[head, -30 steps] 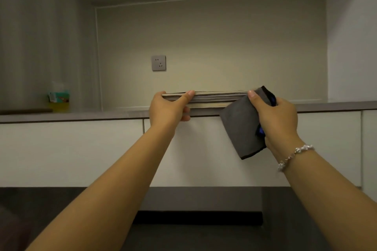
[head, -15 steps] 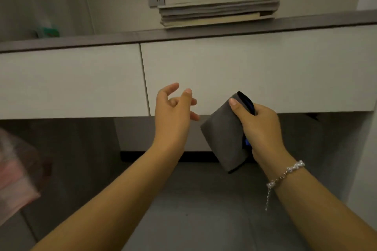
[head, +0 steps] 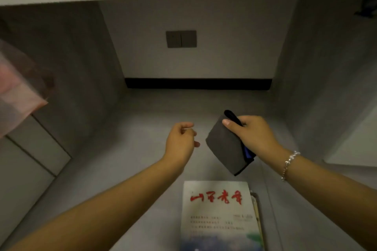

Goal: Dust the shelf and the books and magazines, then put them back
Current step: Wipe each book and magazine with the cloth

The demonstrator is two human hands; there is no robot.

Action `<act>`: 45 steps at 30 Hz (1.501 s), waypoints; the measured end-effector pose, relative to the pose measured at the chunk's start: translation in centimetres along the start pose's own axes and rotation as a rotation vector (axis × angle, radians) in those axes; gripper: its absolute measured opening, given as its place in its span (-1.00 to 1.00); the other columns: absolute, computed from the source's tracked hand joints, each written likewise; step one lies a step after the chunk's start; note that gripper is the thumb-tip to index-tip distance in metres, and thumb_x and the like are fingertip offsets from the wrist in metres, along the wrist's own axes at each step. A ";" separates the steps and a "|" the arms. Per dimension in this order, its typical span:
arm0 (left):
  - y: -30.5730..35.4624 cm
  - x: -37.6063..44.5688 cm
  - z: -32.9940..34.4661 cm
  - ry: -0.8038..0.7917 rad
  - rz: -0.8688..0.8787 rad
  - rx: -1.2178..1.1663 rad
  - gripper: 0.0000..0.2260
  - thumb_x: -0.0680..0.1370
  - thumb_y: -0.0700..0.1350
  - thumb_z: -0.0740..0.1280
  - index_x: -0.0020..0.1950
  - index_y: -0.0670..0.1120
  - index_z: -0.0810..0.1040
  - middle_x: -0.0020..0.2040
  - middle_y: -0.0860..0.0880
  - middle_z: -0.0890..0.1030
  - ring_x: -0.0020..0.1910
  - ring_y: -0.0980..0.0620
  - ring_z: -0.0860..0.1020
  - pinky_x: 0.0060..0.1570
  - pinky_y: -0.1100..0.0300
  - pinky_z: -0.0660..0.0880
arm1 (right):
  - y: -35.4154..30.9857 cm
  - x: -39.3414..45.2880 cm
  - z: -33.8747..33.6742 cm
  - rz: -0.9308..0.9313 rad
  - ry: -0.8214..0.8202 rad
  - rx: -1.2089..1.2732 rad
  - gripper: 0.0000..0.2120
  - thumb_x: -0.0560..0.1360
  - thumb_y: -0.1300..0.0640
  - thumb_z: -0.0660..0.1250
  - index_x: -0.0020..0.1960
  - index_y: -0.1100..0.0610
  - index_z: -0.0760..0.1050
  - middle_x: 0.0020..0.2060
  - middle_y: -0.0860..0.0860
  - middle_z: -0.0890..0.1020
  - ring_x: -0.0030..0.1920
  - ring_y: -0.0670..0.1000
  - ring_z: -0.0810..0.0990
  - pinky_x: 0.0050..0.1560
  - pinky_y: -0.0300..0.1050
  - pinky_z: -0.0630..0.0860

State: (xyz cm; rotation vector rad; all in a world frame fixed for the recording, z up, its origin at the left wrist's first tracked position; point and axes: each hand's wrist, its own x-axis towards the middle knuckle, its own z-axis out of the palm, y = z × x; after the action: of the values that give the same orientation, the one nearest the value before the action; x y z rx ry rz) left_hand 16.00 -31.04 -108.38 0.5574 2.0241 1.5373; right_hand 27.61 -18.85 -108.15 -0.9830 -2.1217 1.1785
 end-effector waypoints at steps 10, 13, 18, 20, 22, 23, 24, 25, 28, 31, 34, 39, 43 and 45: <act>-11.1 -0.2 -1.1 -0.138 -0.292 0.324 -0.76 0.63 -0.17 0.13 0.26 -0.16 0.46 0.10 -0.11 0.53 -0.07 -0.05 0.57 -0.19 0.18 0.52 | 8.8 -4.1 4.3 0.065 -0.109 -0.320 -0.73 0.53 -0.03 0.30 -0.01 0.18 0.59 -0.19 0.10 0.65 -0.21 0.07 0.59 -0.23 -0.07 0.50; -14.1 -0.9 -1.2 -0.199 -0.370 0.438 -0.73 0.62 -0.15 0.16 0.27 -0.22 0.46 0.19 -0.16 0.53 0.12 -0.15 0.54 0.13 -0.01 0.53 | 10.4 -6.2 5.6 -0.050 -0.108 -0.437 -0.73 0.55 -0.07 0.26 0.12 0.06 0.57 -0.16 0.04 0.68 -0.26 0.00 0.57 -0.32 -0.19 0.43; -18.1 -3.0 -1.5 -0.284 -0.488 0.520 -0.75 0.63 -0.16 0.17 0.26 -0.23 0.46 0.25 -0.17 0.50 0.18 -0.16 0.51 0.20 -0.02 0.50 | 14.3 -11.0 8.8 -0.139 -0.420 -0.506 -0.73 0.56 0.00 0.26 0.24 -0.06 0.54 0.10 -0.05 0.63 0.01 0.02 0.59 -0.03 -0.30 0.43; -19.0 -3.7 -1.5 -0.290 -0.487 0.502 -0.74 0.63 -0.17 0.17 0.28 -0.22 0.46 0.28 -0.17 0.49 0.20 -0.17 0.50 0.22 -0.04 0.49 | 15.4 -12.6 9.7 -0.082 -0.471 -0.382 -0.72 0.56 0.08 0.27 0.26 0.07 0.52 0.11 0.05 0.63 0.04 0.07 0.59 -0.03 -0.46 0.40; -19.4 -3.9 -1.5 -0.254 -0.489 0.460 -0.72 0.63 -0.18 0.19 0.32 -0.22 0.45 0.32 -0.17 0.48 0.23 -0.19 0.48 0.24 -0.06 0.47 | 16.1 -13.4 10.1 -0.089 -0.448 -0.326 -0.73 0.55 0.13 0.30 0.22 0.17 0.54 0.03 0.05 0.63 0.00 0.02 0.59 -0.10 -0.56 0.36; -19.5 -3.9 -1.6 -0.237 -0.494 0.435 -0.71 0.62 -0.19 0.21 0.33 -0.23 0.45 0.32 -0.18 0.47 0.23 -0.20 0.48 0.24 -0.07 0.47 | 16.3 -13.4 10.2 -0.127 -0.439 -0.345 -0.74 0.54 0.12 0.31 0.19 0.19 0.56 -0.02 0.03 0.64 -0.05 -0.03 0.58 -0.15 -0.56 0.34; -19.7 -3.8 -1.7 -0.229 -0.500 0.413 -0.71 0.62 -0.19 0.23 0.33 -0.23 0.45 0.32 -0.18 0.47 0.23 -0.21 0.48 0.24 -0.08 0.47 | 16.5 -13.3 10.2 -0.150 -0.436 -0.340 -0.75 0.54 0.10 0.30 0.15 0.19 0.58 -0.06 0.01 0.64 -0.07 -0.05 0.57 -0.15 -0.54 0.32; -19.8 -3.7 -1.8 -0.224 -0.507 0.395 -0.70 0.61 -0.19 0.24 0.32 -0.23 0.46 0.32 -0.18 0.48 0.23 -0.21 0.49 0.24 -0.09 0.47 | 16.6 -13.1 10.2 -0.137 -0.437 -0.323 -0.75 0.55 0.08 0.28 0.13 0.19 0.59 -0.08 0.01 0.64 -0.08 -0.04 0.57 -0.11 -0.51 0.31; -20.1 -3.6 -1.9 -0.197 -0.535 0.342 -0.71 0.60 -0.19 0.26 0.32 -0.21 0.47 0.32 -0.17 0.49 0.23 -0.22 0.49 0.24 -0.12 0.46 | 17.0 -12.9 10.3 -0.106 -0.432 -0.322 -0.63 0.54 -0.05 0.21 0.13 0.19 0.59 0.01 0.04 0.64 -0.01 -0.05 0.50 0.07 -0.36 0.30; -19.8 -3.4 -1.9 -0.183 -0.579 0.238 -0.86 0.60 -0.18 0.26 0.14 -0.14 0.51 0.23 -0.16 0.53 0.15 -0.19 0.53 0.20 -0.11 0.50 | 17.7 -13.3 10.9 -0.165 -0.408 -0.421 -0.50 0.50 -0.18 0.13 0.18 0.15 0.59 0.21 0.06 0.57 0.22 0.06 0.44 0.30 -0.15 0.21; -19.8 -3.1 -1.8 -0.216 -0.591 0.139 -0.91 0.61 -0.16 0.25 0.07 -0.13 0.50 0.14 -0.13 0.56 0.04 -0.14 0.56 0.09 -0.07 0.53 | 18.5 -13.4 11.6 -0.233 -0.436 -0.481 -0.41 0.50 -0.25 -0.04 0.32 0.03 0.49 0.42 0.00 0.34 0.44 0.01 0.17 0.41 -0.14 -0.13; -20.4 -2.4 -2.2 -0.342 -0.685 0.017 -0.83 0.66 -0.13 0.13 0.15 -0.13 0.46 0.09 -0.13 0.59 -0.01 -0.11 0.59 -0.01 -0.02 0.56 | 19.5 -12.2 12.8 -0.279 -0.411 -0.648 -0.31 0.51 -0.34 0.00 0.45 0.10 0.26 0.39 0.10 0.41 0.39 0.13 0.33 0.37 0.11 0.18; -20.4 -1.3 -2.5 -0.377 -0.692 -0.008 -0.80 0.66 -0.12 0.11 0.19 -0.17 0.45 0.07 -0.15 0.59 -0.02 -0.09 0.59 -0.16 0.12 0.58 | 19.7 -9.5 13.3 -0.307 -0.401 -0.744 -0.20 0.49 -0.39 -0.08 0.48 0.18 0.22 0.42 0.16 0.34 0.41 0.20 0.30 0.37 0.05 0.09; -20.2 -0.8 -1.7 -0.323 -0.665 -0.035 -0.80 0.66 -0.14 0.12 0.18 -0.18 0.46 0.12 -0.17 0.58 -0.02 -0.10 0.58 -0.18 0.13 0.58 | 19.9 -7.7 13.4 -0.268 -0.400 -0.748 -0.17 0.45 -0.39 -0.08 0.52 0.14 0.10 0.50 0.14 0.18 0.50 0.16 0.13 0.43 -0.01 -0.06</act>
State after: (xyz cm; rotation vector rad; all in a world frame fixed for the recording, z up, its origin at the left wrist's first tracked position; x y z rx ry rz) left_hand 15.42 -38.22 -127.39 0.0806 1.6871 1.0025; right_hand 29.44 -24.45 -132.69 -0.7360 -3.0046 0.4564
